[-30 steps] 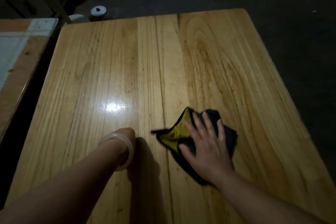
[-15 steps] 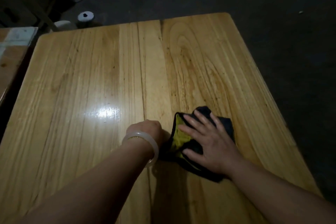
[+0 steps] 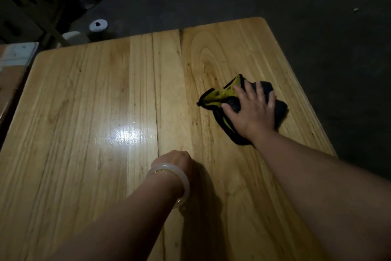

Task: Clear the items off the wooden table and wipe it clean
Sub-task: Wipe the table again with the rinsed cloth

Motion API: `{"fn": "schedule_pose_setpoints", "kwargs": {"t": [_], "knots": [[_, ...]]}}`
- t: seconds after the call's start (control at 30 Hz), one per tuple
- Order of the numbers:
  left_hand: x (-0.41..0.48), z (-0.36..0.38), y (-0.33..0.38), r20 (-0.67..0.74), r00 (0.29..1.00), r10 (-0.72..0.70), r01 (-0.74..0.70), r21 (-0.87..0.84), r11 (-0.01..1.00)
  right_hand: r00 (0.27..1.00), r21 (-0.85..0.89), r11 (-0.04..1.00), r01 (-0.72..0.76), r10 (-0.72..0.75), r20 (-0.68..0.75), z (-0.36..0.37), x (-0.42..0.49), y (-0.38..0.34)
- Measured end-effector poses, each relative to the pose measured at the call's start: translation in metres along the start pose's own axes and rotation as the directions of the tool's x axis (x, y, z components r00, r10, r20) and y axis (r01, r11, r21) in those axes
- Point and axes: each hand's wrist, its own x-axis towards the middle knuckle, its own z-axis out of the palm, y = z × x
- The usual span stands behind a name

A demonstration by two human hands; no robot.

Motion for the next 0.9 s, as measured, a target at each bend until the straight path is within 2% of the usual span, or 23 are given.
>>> {"fn": "schedule_pose_setpoints", "kwargs": {"t": [0.13,0.23,0.37,0.47,0.57,0.7,0.8,0.9], "knots": [[-0.001,0.002,-0.001,-0.008,1.000,0.000,0.000,0.010,1.000,0.989,0.046,0.989,-0.141,0.142,-0.031,0.004,-0.023,-0.004],[-0.001,0.003,-0.001,-0.020,1.000,0.009,-0.009,-0.001,1.000,0.994,0.055,0.993,-0.104,0.106,-0.027,0.004,-0.059,0.002],[-0.003,-0.001,-0.001,-0.024,1.000,0.002,-0.003,-0.050,0.999,0.999,0.037,0.999,0.033,-0.032,-0.037,0.013,-0.115,0.001],[-0.004,-0.002,-0.003,-0.004,1.000,0.009,-0.010,-0.063,0.998,0.979,0.043,0.978,0.203,-0.202,-0.015,0.021,-0.142,0.000],[-0.005,-0.002,-0.004,0.008,0.999,0.047,-0.046,-0.079,0.996,0.920,0.065,0.918,0.390,-0.391,0.000,0.019,-0.137,0.006],[0.003,-0.005,-0.004,0.036,0.999,0.018,-0.013,-0.142,0.990,0.790,0.055,0.792,0.608,-0.610,0.061,0.015,-0.092,-0.005],[0.010,-0.008,-0.003,0.048,0.999,0.012,-0.005,-0.154,0.988,0.731,0.047,0.741,0.670,-0.670,0.128,0.013,-0.047,-0.028],[0.016,-0.011,-0.006,0.055,0.998,0.016,-0.007,-0.161,0.987,0.735,0.028,0.746,0.666,-0.662,0.148,0.009,-0.005,-0.053]]}}
